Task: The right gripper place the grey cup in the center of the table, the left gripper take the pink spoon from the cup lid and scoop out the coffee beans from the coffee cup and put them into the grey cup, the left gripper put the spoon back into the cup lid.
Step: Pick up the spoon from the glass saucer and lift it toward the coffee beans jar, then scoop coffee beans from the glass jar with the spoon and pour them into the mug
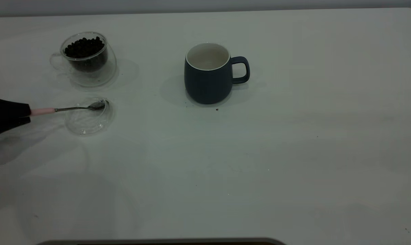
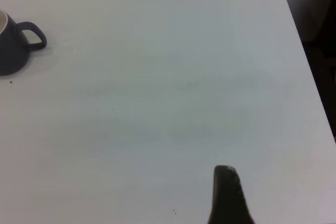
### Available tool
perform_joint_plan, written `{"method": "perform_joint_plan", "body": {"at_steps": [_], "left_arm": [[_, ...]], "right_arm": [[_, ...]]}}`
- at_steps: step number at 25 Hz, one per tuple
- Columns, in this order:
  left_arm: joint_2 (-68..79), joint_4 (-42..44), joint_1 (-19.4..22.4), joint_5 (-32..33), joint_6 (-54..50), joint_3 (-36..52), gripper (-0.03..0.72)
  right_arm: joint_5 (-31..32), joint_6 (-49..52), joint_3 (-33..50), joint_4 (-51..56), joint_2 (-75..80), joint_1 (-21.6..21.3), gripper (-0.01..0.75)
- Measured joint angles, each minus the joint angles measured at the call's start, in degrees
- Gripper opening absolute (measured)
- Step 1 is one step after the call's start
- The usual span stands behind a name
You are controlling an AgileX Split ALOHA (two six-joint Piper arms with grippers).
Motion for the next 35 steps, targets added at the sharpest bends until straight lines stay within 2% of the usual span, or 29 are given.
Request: {"method": "perform_joint_plan", "body": {"at_steps": [12,16,19,31,35], "left_arm": [[-3.94,4.92,0.0,0.08,-3.28,0.0,0.128],[-4.57,6.41,0.0,5.16,-2.65,-0.63,0.128],[-5.8,6.59,0.0,7.06,-1.73,-3.08,0.128],[-8.78,6.98,0.0,7.75,-4.8,-17.24,0.127],[-8.78,5.46,-0.07,7.89,-4.75,-19.26,0.127]], "right_arm": [[0.05,0.0,0.0,0.0,0.0,0.0,0.537],[0.05,0.0,0.0,0.0,0.0,0.0,0.537],[0.05,0.0,0.0,0.0,0.0,0.0,0.537],[0.05,0.0,0.0,0.0,0.0,0.0,0.537],[0.05,0.0,0.0,0.0,0.0,0.0,0.537]]}}
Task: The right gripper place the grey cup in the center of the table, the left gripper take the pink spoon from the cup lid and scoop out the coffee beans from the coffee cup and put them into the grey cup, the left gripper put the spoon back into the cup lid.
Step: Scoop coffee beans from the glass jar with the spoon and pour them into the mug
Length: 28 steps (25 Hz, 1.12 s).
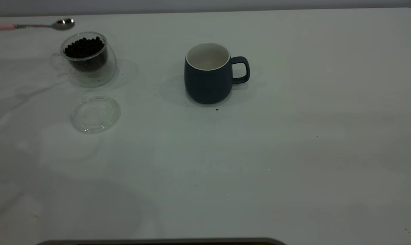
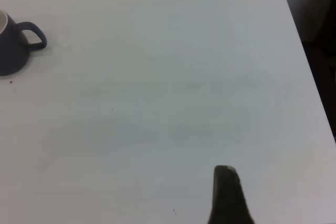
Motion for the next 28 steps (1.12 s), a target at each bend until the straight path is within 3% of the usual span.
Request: {"method": "perform_joint_plan", "body": {"at_steps": [13,28], "left_arm": [[0.09,-0.79,-4.61,-11.62,2.76,-0.2,0.127],[3.88,-0.78,-4.61,-9.85,-1.29,-0.21,0.127]], "right_arm": [[0.0,0.0,0.0,0.0,0.0,0.0,0.537],[0.0,0.0,0.0,0.0,0.0,0.0,0.537]]}}
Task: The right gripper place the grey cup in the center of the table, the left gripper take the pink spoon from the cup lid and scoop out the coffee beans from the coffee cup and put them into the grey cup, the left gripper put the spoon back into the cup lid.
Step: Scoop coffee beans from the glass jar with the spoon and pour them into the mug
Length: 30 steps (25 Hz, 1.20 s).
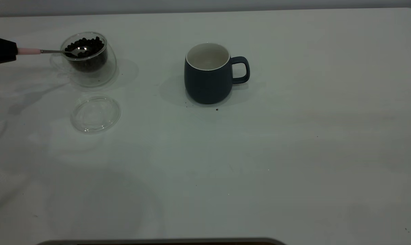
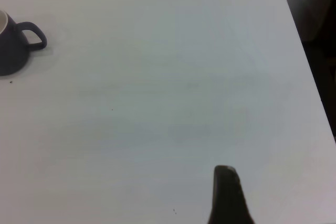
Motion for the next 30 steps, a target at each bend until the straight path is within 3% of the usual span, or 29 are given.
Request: {"method": "perform_joint_plan", "body": {"at_steps": [30], "left_arm": [[0.69,2.51,0.0,2.47,-16.92,-0.05,0.127]], "right_arm": [[0.0,0.0,0.0,0.0,0.0,0.0,0.537]]}}
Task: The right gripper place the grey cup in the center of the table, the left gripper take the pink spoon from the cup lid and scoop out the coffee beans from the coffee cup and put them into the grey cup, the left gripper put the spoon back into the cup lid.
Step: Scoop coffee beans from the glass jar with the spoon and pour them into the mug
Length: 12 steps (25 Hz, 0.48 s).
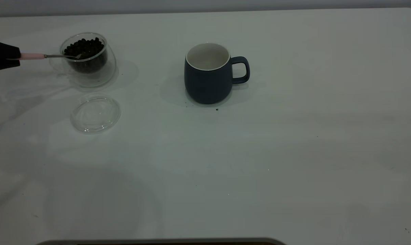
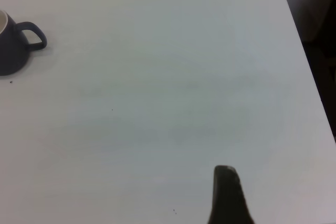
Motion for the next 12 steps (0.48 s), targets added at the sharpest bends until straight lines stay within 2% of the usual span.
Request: {"method": "perform_joint_plan", "body": {"at_steps": [12], "left_arm": [[0.0,-2.07,0.0,0.66,0.05,0.0,0.127]], "right_arm": [[0.0,0.0,0.0,0.0,0.0,0.0,0.537]]}}
